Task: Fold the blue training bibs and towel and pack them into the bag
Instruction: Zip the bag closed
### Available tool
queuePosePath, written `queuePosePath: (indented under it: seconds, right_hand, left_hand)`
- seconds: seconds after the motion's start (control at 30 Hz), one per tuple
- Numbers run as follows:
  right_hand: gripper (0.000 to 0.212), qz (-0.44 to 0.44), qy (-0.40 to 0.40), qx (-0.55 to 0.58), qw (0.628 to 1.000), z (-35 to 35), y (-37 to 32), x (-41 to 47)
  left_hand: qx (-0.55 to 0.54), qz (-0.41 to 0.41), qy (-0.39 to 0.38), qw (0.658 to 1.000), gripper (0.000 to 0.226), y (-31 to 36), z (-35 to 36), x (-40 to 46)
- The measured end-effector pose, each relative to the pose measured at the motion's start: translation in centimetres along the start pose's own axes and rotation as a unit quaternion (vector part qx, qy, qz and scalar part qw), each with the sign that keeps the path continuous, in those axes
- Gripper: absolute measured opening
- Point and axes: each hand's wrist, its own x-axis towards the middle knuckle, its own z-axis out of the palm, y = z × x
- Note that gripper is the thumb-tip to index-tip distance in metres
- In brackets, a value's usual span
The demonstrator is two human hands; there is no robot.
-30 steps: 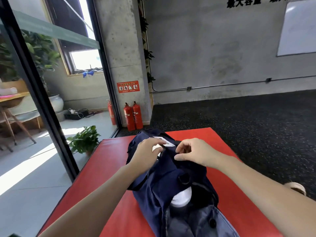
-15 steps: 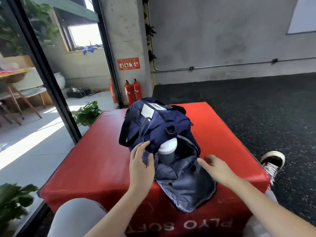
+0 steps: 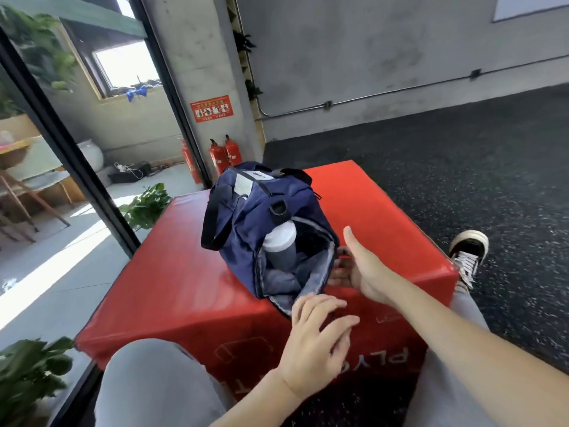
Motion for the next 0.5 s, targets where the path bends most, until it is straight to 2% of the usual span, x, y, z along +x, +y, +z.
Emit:
queuePosePath:
  seconds: [0.07,0.1,0.2,0.27,0.3,0.37,0.43,0.5]
  right_hand:
    - [0.074,0.003,-0.011,0.035,0.999,0.1,-0.4,0.5]
    - [0.079,0.003,-0.02,0.05,0.999,0.1,-0.6,0.7]
    - [0.081,0.003,-0.038,0.067,0.997,-0.3,-1.2,1.5]
    - [0.063,-0.017,-0.003,0.065,0.998,-0.9,-1.0,2.2]
    - [0.049,-0.041,0.033,0.03,0.998,-1.4,-0.6,2.8]
    - [0.024,-0.097,0.132,-0.154,0.975,-3.2,0.6,4.4]
    - [0.027,-0.103,0.144,-0.282,0.943,-4.1,1.8,5.4]
    - [0.038,-0.091,0.107,-0.274,0.951,-4.2,2.6,6.2]
  left_hand:
    - [0.005,0.03,-0.002,1.0,0.022,0.2,0.5,0.3]
    - [-0.019,0.011,-0.025,0.999,0.024,0.3,0.7,0.5]
    - [-0.054,-0.129,-0.099,0.985,0.035,-0.9,1.3,1.4]
    - [-0.041,-0.201,-0.093,0.974,0.039,-3.1,1.4,2.6]
    - [-0.034,-0.22,-0.085,0.971,0.04,-4.3,1.4,3.3]
    - [0.0,-0.223,-0.073,0.972,0.042,-6.6,1.3,4.7]
    - [0.024,-0.233,-0.085,0.969,0.043,-8.3,1.2,5.7]
    - [0.028,-0.246,-0.124,0.961,0.046,-9.1,1.0,6.2]
